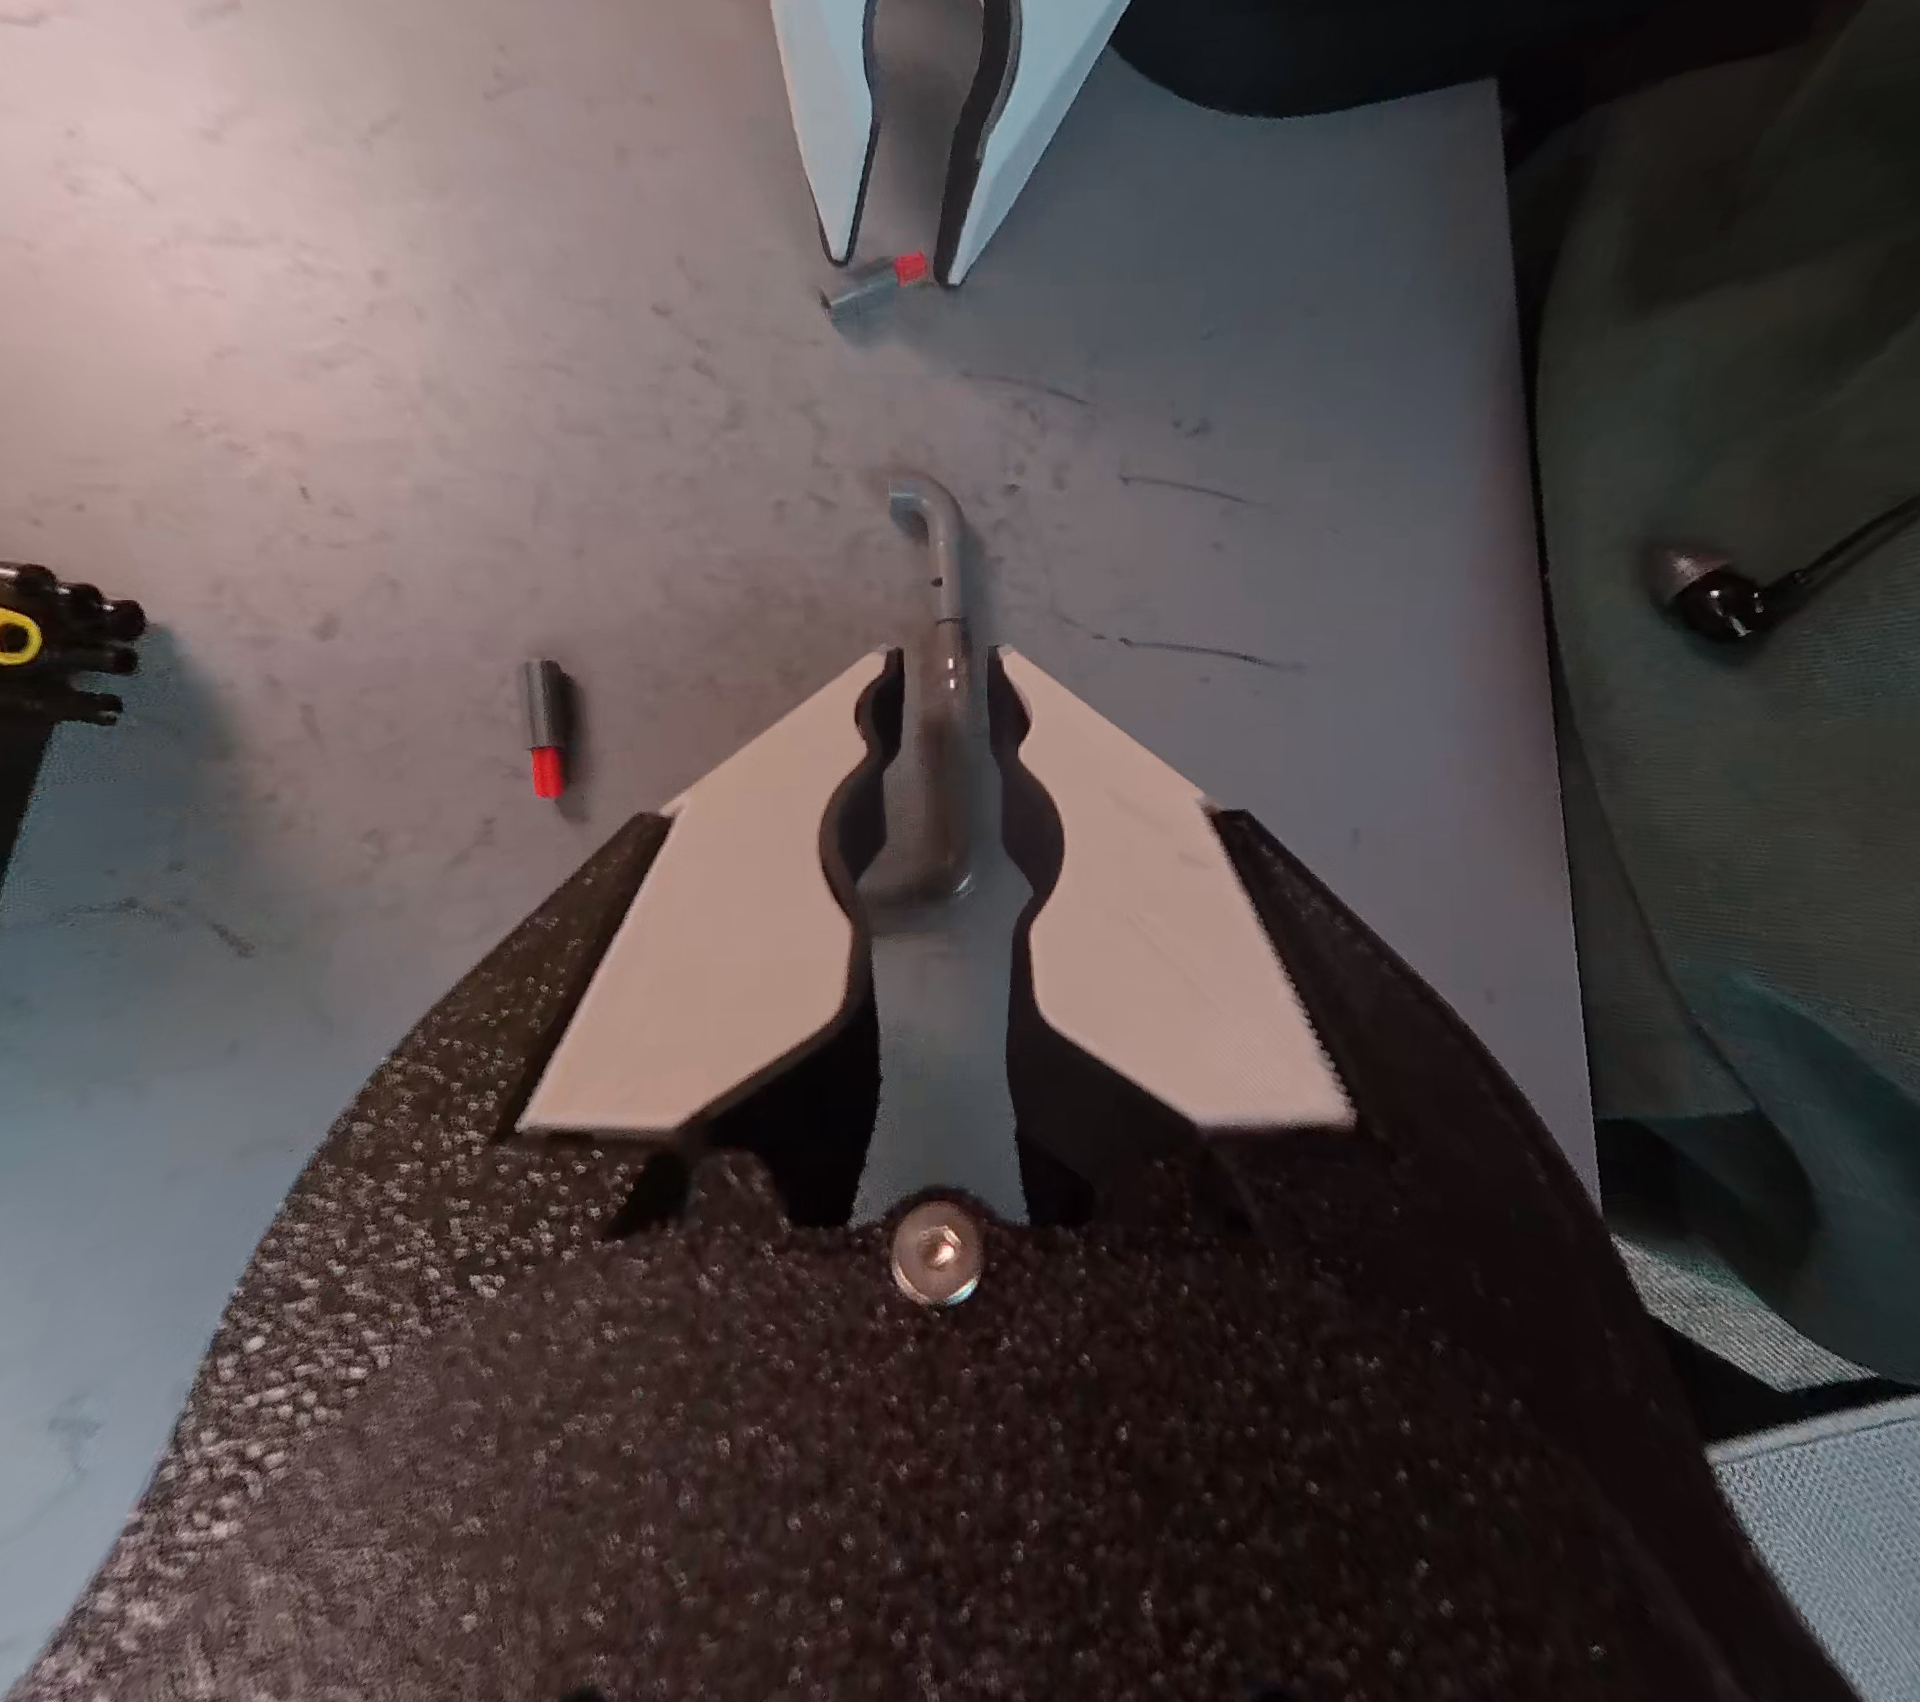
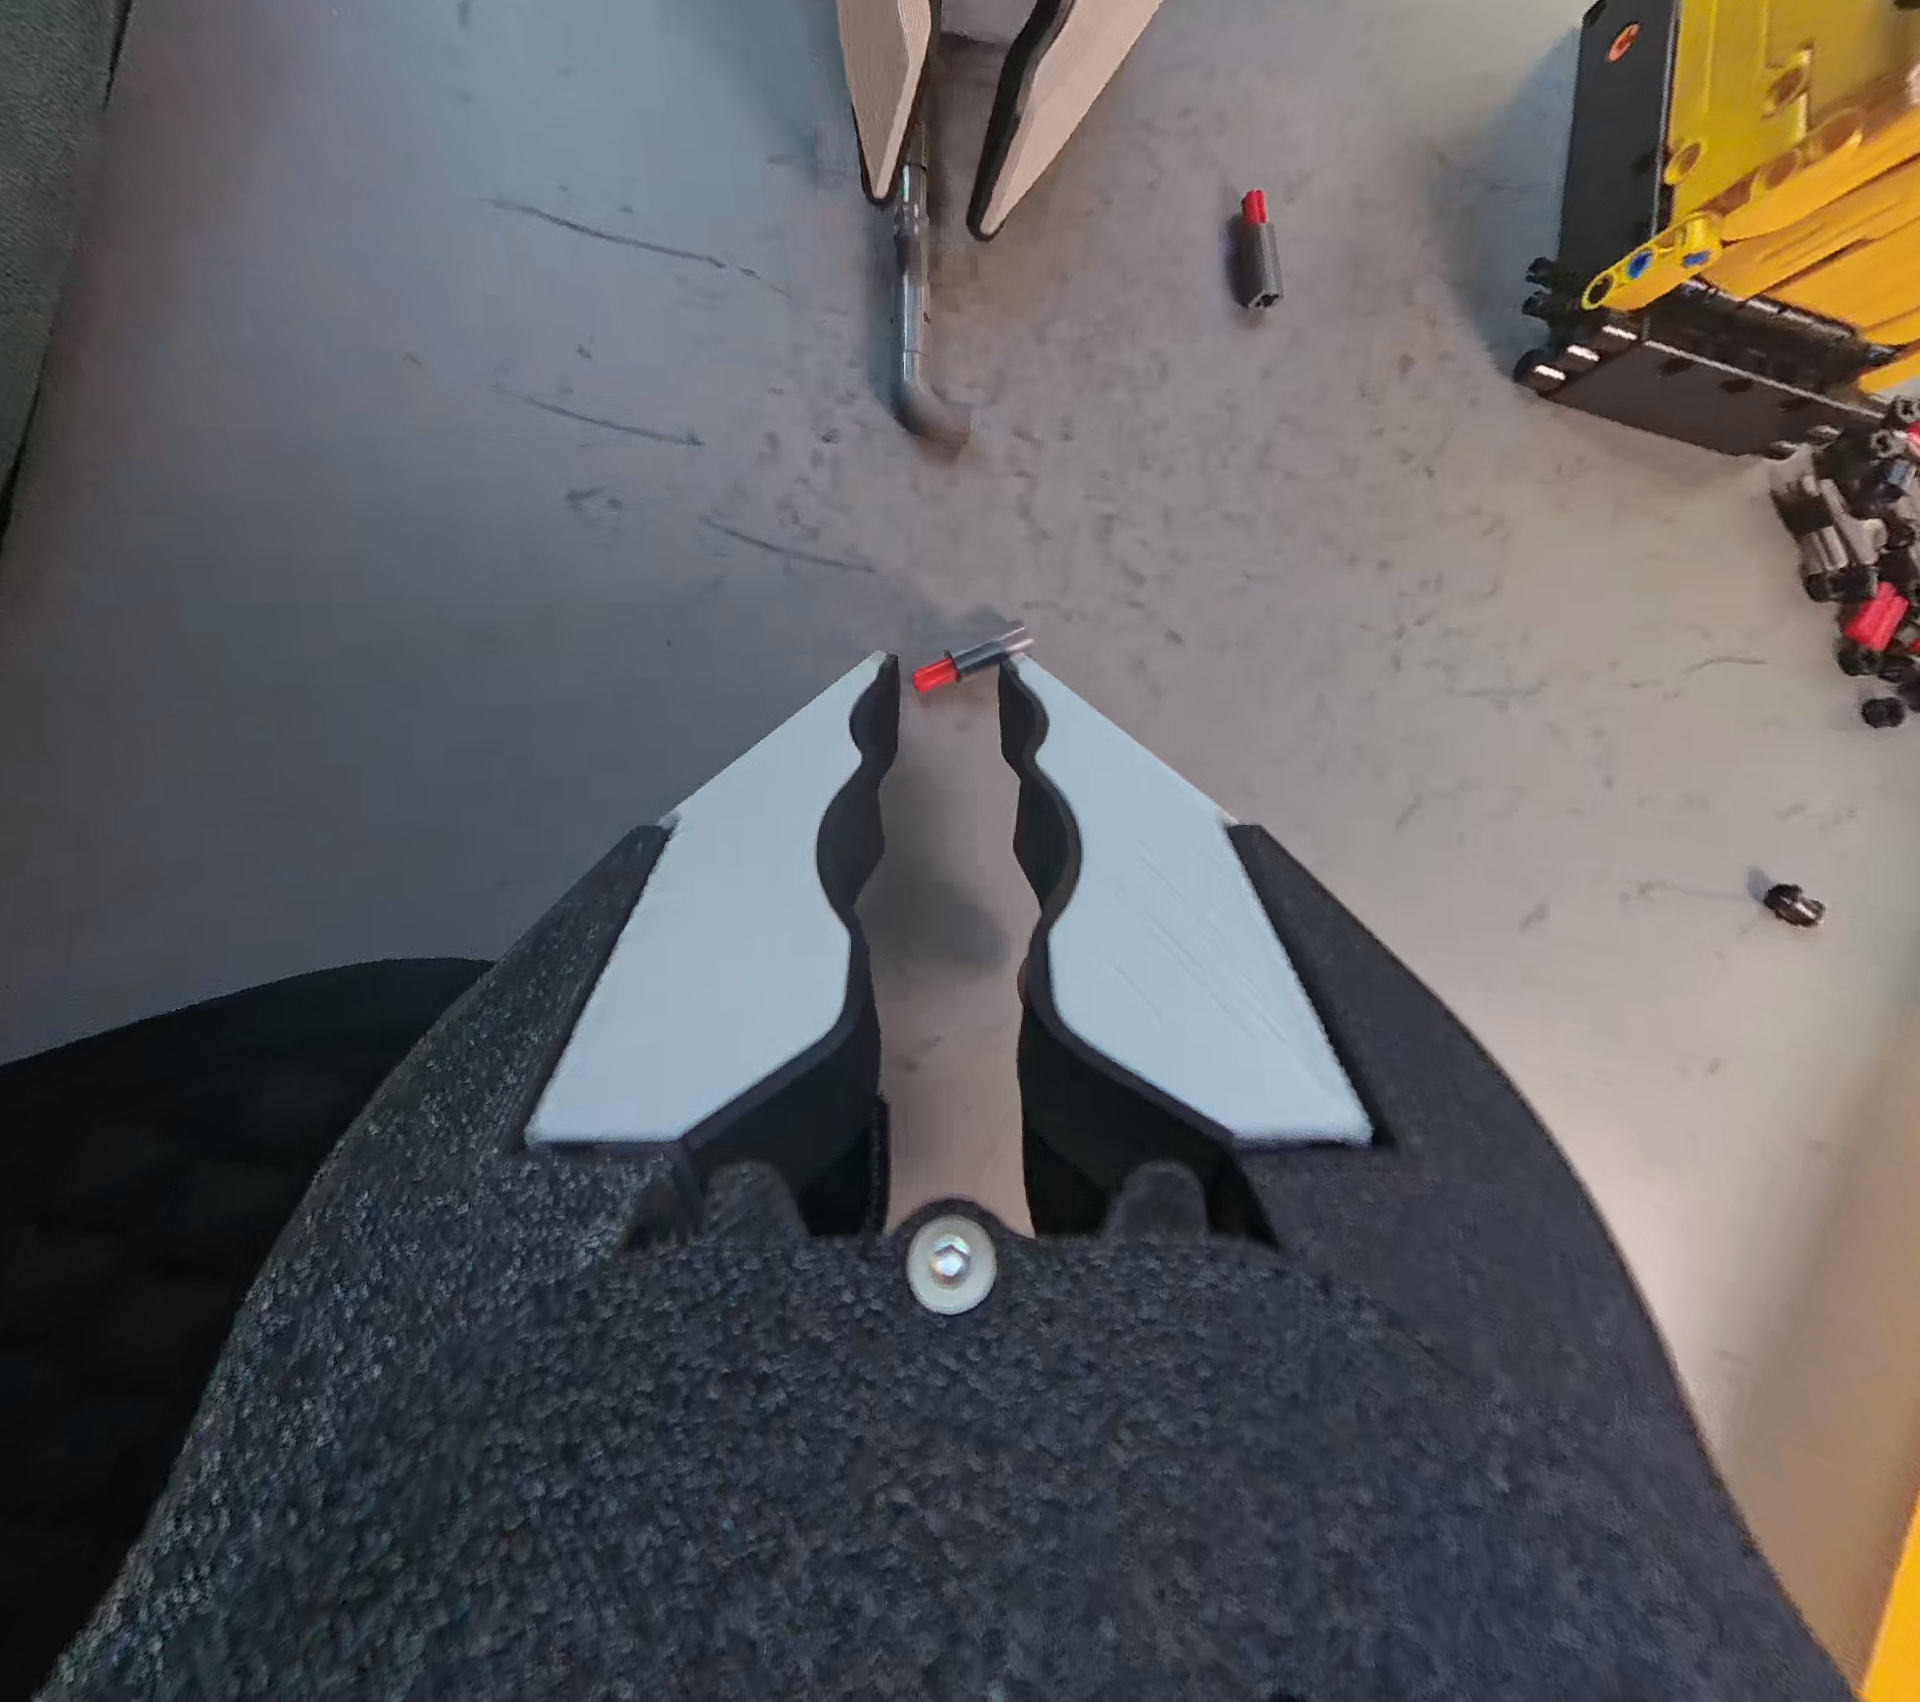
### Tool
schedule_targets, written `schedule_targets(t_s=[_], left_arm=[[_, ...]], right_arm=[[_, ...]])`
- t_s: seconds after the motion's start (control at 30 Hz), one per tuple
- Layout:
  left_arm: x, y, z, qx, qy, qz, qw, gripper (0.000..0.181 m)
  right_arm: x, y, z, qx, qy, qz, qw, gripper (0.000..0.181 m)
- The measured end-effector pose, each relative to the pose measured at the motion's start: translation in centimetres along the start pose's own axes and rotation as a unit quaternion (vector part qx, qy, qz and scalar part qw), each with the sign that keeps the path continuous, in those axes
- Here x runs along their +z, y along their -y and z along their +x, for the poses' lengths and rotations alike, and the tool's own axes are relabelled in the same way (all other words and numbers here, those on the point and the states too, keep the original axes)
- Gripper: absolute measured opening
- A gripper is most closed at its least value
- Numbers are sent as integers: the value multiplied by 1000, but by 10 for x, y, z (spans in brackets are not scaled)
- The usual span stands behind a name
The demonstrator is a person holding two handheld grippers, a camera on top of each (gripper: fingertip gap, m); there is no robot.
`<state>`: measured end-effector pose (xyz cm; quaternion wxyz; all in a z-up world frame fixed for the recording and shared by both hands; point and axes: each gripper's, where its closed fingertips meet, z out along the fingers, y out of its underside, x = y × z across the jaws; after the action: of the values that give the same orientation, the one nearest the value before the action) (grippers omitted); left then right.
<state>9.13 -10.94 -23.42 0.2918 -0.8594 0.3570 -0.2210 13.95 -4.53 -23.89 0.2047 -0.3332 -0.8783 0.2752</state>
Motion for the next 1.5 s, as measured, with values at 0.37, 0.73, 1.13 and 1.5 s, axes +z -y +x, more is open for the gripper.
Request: schedule_targets(t_s=[0.37, 0.73, 1.13, 1.5], left_arm=[[10, 31, -20, 38, 62, 49, 996, 15], [33, 53, -14, 103, 66, 33, 992, 6], [0, 88, -10, 69, 42, 210, 974, 6], [9, 75, -20, 54, 56, 168, 983, 11]], right_arm=[[3, -1, 7, 37, -16, 7, 999, 3], [-11, 23, 6, 7, -23, 43, 999, 3], [-43, 63, 25, 105, -56, 243, 963, 12], [-31, 63, 32, 118, -49, 207, 970, 4]])
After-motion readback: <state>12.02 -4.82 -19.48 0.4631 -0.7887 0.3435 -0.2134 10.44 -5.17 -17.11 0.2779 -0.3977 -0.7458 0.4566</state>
